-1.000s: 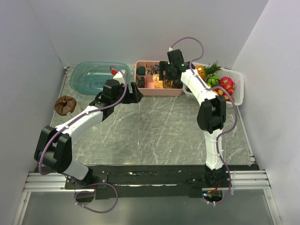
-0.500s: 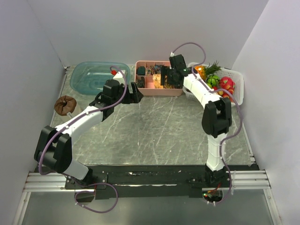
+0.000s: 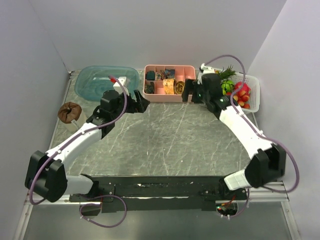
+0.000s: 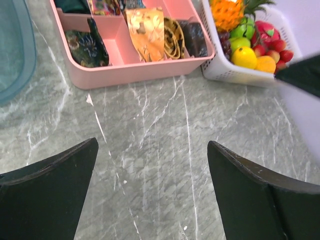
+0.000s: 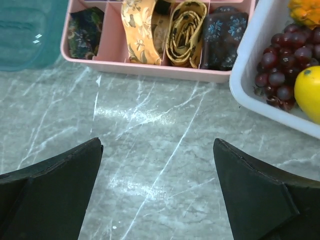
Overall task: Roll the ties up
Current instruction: Reset both arms
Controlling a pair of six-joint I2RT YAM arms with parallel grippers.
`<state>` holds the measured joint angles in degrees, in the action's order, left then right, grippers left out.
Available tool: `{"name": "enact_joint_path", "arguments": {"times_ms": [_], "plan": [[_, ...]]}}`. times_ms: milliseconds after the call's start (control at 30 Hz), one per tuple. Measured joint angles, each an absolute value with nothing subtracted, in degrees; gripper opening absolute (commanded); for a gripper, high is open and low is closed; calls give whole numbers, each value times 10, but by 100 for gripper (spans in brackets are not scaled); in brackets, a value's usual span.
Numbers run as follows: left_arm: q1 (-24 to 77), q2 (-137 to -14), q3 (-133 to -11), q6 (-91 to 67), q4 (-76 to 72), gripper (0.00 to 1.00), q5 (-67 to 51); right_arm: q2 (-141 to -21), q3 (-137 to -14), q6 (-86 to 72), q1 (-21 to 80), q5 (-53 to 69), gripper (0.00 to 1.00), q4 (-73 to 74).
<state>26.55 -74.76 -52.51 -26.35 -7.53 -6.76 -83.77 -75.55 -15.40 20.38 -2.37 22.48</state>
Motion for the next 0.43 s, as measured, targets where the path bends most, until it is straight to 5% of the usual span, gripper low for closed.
{"name": "enact_joint_path", "arguments": {"times_ms": [433], "plan": [[265, -675, -473, -264, -90, 96, -36, -604, -535, -164, 204, -55, 100, 184]]}}
